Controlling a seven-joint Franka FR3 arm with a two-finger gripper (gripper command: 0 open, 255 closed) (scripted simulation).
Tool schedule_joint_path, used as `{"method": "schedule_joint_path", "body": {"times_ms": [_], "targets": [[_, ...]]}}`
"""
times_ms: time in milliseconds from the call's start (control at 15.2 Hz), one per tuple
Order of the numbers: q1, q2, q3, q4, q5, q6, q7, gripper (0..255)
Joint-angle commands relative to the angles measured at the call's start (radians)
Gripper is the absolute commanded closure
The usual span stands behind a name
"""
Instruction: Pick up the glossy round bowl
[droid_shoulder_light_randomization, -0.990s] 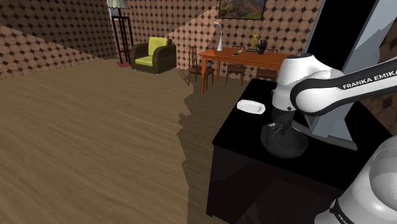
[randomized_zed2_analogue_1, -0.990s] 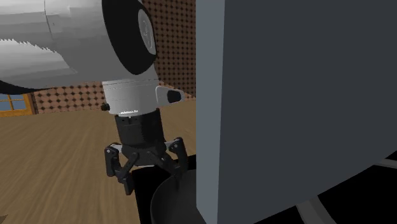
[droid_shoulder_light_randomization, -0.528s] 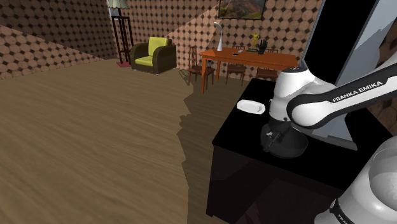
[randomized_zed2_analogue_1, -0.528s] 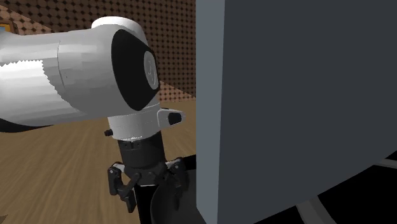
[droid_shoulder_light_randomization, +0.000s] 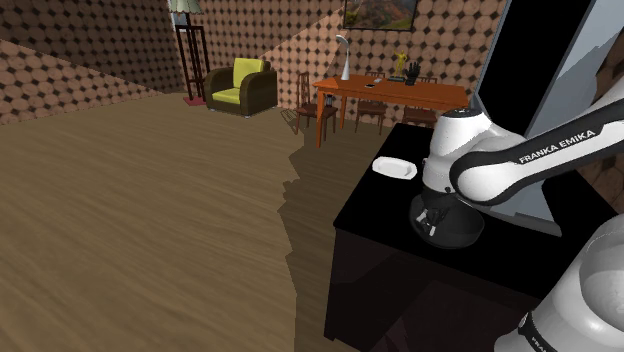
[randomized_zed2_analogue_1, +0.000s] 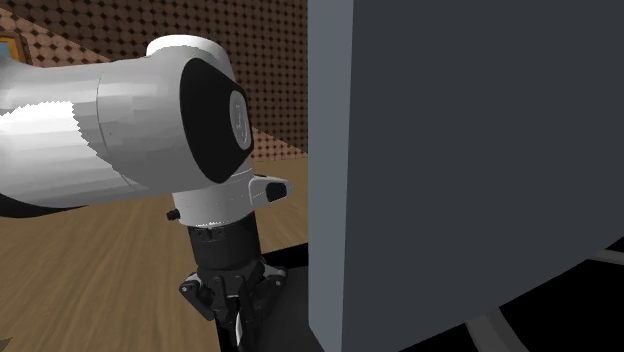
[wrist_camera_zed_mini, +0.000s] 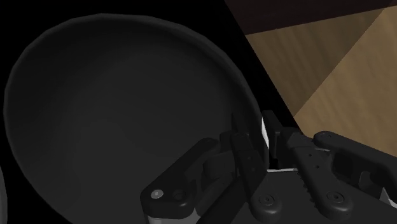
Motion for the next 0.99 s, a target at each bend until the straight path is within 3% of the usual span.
{"method": "schedule_joint_path", "body": {"times_ms": [0, 198, 924], "targets": [[-0.001, 0.001, 0.0, 0.0, -0.001, 0.001, 0.0, 255], [0.0, 0.001, 0.0, -0.001, 0.0, 0.001, 0.001, 255], [0.015, -0.137, 0.0, 0.077, 0.026, -0.214, -0.027, 255]]}}
